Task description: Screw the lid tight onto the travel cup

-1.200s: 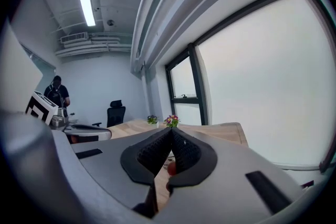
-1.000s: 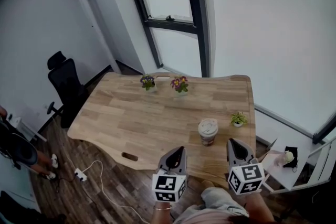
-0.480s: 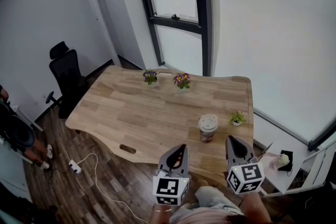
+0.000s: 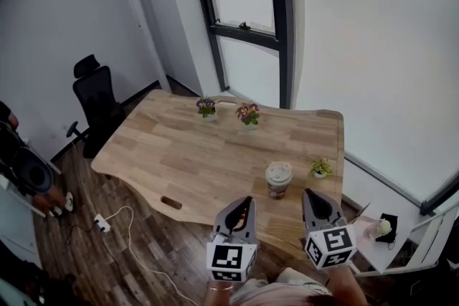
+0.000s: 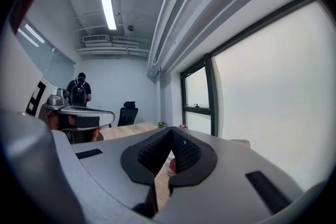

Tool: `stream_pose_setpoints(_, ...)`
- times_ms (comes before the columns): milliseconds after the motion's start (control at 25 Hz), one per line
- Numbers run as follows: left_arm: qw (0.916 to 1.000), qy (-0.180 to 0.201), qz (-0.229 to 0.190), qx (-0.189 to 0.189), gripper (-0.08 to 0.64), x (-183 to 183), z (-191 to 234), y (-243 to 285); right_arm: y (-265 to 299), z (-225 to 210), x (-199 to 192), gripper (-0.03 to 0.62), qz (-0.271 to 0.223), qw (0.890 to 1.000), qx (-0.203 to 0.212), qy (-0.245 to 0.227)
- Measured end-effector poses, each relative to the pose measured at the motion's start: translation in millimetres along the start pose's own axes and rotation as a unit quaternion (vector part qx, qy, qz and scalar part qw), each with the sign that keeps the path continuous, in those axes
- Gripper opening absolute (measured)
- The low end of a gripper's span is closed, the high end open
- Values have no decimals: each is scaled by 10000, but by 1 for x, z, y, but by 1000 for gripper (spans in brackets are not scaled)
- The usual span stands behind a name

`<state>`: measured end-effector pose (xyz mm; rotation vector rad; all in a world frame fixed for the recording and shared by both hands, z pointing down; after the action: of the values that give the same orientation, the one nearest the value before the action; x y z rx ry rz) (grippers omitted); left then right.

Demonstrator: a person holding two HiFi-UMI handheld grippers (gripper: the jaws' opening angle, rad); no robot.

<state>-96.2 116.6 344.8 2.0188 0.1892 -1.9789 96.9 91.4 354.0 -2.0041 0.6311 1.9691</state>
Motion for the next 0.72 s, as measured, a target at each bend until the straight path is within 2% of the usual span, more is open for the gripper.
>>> stream_pose_setpoints(720,9992,43,128,385,3,16,-56,13,-23,-31,21,0,39,9963,849,108)
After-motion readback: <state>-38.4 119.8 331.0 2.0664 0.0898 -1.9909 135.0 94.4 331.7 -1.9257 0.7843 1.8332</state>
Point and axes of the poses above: the fingertips, and each gripper's own axes: y forward along the fingers, z to its left, x out of its top, the point moved 7 cm from there along -y, backward along the fingers, and after that the axes turned 3 degrees about x, right-handed, at the moved point
